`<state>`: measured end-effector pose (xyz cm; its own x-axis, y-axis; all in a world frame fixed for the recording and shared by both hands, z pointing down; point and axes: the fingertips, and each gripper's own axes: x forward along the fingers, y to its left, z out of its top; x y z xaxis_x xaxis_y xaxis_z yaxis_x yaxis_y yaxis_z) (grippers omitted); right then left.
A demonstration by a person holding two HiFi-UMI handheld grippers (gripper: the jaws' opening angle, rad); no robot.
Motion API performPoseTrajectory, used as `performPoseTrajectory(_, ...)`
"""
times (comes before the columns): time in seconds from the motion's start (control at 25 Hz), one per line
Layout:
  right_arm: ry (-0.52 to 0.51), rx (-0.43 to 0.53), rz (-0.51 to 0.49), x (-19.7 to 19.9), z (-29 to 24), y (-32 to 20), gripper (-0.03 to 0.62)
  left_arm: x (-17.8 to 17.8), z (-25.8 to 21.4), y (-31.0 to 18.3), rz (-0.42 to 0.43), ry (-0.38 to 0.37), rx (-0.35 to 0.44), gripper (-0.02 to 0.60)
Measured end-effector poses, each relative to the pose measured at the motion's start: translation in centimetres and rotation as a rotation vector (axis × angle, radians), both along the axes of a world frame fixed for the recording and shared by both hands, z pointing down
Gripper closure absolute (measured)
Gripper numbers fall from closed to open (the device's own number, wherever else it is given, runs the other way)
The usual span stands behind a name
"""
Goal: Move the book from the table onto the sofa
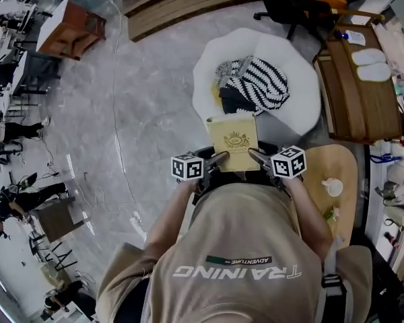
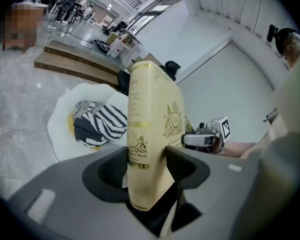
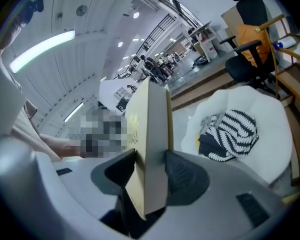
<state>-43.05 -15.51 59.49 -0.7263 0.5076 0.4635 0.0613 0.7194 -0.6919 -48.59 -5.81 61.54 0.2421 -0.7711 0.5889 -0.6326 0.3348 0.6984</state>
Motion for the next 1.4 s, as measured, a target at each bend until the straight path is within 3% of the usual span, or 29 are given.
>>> performPoseTrajectory(0.24,0.019,0.017,0.05,-4.2,0.6,-0.9,0.401,-4.5,0.8,-1.2,0.03,0.013,0.021,0.342)
performPoseTrajectory(0.56,0.037,0.074,0.123,-14.0,-0.4,2.2,0.401,-15.0,0.4,1.2,0.13,0.028,0.075,0.342)
performPoseTrajectory(0.88,0.036,0.108,0.269,-22.1,-2.3,5.9,0.401,-24.2,-1.2,3.8,0.264,0.023,0.114,0.342)
performPoseTrajectory(1.12,0.047,0.106,0.365,-24.2,-1.6,6.5,0.401,-27.1,-0.5,3.6,0.35,0.019,0.117,0.342)
performPoseTrajectory(1.4,0.043,0.068,0.412,-24.1,0.1,4.8,0.401,-27.1,1.0,2.1,0.334,0.055,0.076,0.342)
